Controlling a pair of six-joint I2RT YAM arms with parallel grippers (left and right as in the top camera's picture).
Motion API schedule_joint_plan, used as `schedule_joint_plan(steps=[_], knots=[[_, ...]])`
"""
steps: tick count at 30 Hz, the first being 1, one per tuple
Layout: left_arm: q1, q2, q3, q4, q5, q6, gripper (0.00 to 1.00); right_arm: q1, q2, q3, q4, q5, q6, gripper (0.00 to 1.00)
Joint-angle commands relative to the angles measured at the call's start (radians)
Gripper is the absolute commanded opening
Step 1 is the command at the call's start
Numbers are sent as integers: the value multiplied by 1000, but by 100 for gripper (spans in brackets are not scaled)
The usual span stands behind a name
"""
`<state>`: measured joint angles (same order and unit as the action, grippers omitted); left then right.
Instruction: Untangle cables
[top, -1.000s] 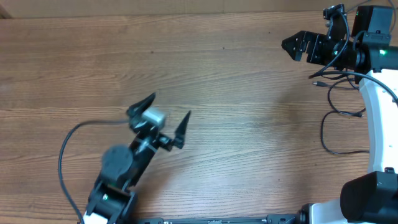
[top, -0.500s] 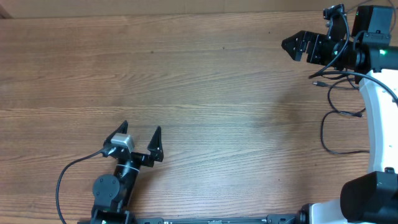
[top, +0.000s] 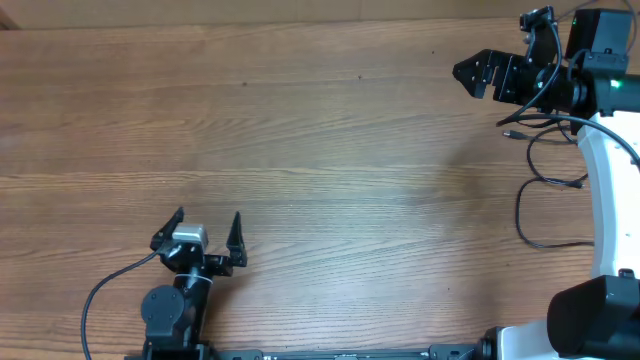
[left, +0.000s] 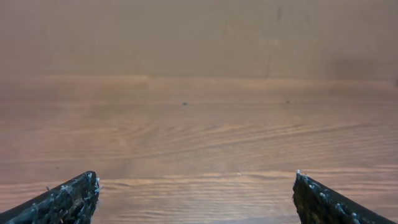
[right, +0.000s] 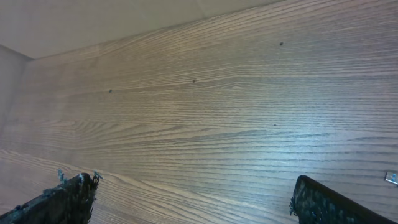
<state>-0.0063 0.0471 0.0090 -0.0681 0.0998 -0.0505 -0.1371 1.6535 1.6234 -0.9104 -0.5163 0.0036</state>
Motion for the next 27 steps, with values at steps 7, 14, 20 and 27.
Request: schedule_joint_plan(steps=[7,14,20,27], knots=[[53,-45,-4,-11,-56,81,99,0,-2,12,3,-1,0,100],[53,-45,-4,-6,-48,80,99,0,-2,12,3,-1,0,100],[53,-43,-4,-7,-48,80,100,0,-2,12,3,-1,0,100],[53,-43,-4,-7,-48,80,100,0,-2,12,3,-1,0,100]])
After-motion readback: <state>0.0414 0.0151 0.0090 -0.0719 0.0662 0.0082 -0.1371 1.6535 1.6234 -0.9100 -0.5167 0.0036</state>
